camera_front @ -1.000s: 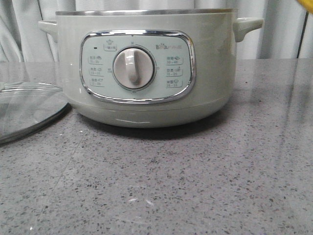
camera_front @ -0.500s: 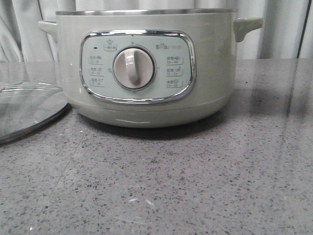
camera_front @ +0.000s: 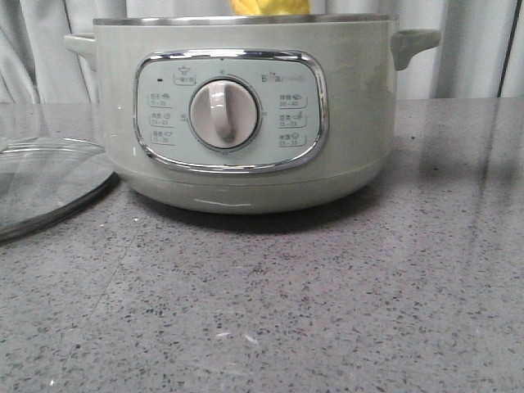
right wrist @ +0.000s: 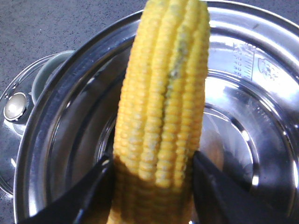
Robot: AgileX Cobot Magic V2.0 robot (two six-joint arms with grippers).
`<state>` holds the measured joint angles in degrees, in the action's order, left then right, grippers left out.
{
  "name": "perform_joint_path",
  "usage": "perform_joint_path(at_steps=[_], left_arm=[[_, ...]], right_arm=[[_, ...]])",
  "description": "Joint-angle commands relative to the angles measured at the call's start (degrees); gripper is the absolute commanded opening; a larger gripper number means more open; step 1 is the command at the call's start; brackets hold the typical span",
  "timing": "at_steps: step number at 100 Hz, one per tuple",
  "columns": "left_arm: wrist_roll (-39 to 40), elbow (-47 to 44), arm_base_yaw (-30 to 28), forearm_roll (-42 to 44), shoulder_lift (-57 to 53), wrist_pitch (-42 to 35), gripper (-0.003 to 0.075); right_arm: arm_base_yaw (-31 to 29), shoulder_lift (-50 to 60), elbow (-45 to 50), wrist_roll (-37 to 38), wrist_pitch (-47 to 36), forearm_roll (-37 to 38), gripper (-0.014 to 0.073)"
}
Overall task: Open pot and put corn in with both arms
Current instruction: 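Lift the corn cob and carry it over the open pot, right gripper, then lower the corn cob into the pot and open the right gripper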
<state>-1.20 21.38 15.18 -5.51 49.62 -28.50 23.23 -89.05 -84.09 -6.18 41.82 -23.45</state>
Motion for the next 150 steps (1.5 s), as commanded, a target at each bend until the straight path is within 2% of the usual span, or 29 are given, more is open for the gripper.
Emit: perform_joint_path(at_steps=[1, 80, 87, 95, 111, 121, 150], left_arm=[[0.0, 1.5, 0.1, 0.1, -0.5, -4.7, 0.0438], [0.0, 1.5, 0.1, 0.1, -0.8, -4.6, 0.0438], [0.0, 1.5, 0.1, 0.1, -1.2, -4.6, 0.0438], [0.0, 1.5, 0.1, 0.1, -2.3, -4.4, 0.0433], [0.0, 1.5, 0.1, 0.1, -5.4, -1.1, 0.0321], [0.0, 1.5, 0.1, 0.1, -7.9, 2.7, 0.023], [0.0, 1.5, 0.1, 0.1, -16.4, 8.9, 0.0006]], right_arm=[[0.2, 2.3, -2.3, -1.0, -3.4, -1.2, 0.0364], [0.2, 2.6, -2.3, -1.0, -3.1, -1.2, 0.036], [0.2, 2.6, -2.3, -1.0, -2.3, -1.2, 0.0328], [-0.6, 2.6, -2.3, -1.0, -1.0, -1.2, 0.0251], [-0.6, 2.6, -2.3, -1.0, 1.3, -1.2, 0.0082], [-0.6, 2.9, -2.3, -1.0, 2.8, -1.2, 0.0017], [-0.6, 7.5, -2.3, -1.0, 4.6, 0.7, -0.0011]])
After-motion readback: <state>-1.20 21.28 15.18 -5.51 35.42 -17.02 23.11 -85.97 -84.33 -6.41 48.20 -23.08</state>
